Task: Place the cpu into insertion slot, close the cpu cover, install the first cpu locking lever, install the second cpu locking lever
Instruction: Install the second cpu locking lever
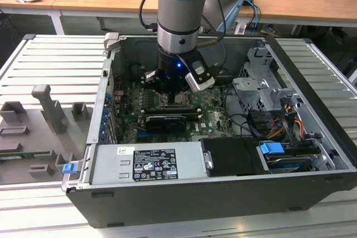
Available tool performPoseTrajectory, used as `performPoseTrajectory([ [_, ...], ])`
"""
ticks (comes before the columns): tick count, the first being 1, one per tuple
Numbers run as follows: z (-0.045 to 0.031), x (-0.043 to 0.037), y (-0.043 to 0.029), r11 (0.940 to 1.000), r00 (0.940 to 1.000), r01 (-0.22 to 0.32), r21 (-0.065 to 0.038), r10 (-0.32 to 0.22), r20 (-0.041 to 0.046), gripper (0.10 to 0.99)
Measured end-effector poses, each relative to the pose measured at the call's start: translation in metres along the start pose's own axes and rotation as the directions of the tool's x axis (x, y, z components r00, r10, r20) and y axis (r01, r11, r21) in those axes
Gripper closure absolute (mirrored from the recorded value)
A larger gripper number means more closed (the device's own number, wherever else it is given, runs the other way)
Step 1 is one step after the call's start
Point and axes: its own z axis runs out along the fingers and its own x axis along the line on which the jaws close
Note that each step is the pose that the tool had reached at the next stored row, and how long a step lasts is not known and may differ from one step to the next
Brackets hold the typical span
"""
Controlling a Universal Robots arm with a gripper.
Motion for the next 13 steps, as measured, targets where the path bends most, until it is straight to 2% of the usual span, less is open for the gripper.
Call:
performPoseTrajectory([
  [4,0.0062,0.0009,-0.0007,1.0000,1.0000,0.000,0.000,0.000,0.0000,0.980],
  [13,0.0075,0.0013,-0.0025,1.0000,1.0000,-0.003,-0.006,0.003,0.0008,0.980],
])
